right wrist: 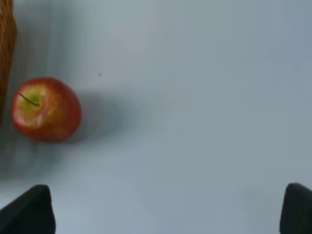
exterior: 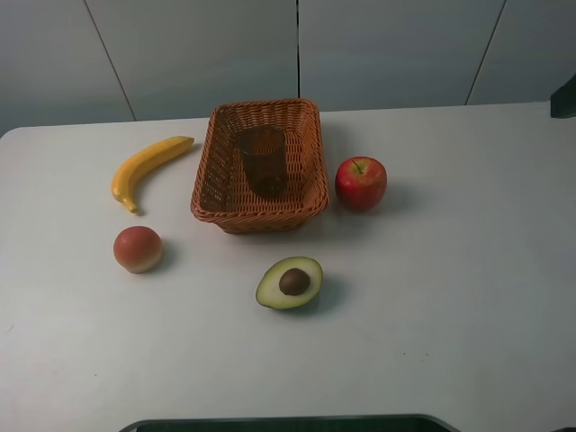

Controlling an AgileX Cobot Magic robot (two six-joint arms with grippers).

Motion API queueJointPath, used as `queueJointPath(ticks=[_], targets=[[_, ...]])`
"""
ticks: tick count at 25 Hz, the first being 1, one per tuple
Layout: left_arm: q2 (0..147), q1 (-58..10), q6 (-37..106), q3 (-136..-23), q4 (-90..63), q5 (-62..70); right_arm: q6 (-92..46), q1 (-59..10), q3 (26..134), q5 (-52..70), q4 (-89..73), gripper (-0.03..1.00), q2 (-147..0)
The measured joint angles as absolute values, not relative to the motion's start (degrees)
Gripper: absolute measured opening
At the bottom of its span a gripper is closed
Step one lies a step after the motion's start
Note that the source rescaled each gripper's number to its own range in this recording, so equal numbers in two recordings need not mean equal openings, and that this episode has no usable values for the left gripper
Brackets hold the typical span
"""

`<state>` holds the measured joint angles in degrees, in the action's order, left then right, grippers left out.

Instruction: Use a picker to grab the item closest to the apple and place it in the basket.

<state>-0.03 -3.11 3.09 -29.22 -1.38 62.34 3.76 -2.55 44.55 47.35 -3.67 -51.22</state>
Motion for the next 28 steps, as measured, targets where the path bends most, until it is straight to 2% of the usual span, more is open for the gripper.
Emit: queueJointPath(ticks=[14,28], targets=[[0.0,-3.1,3.1,-29.2,-1.4,62.3,2.4,-2.5,39.7,57.0,1.0,1.0,-19.2],[0.0,-3.1,3.1,-29.2,-1.4,62.3,0.6,-2.5,30.6,58.9,1.3,1.0,-3.8]])
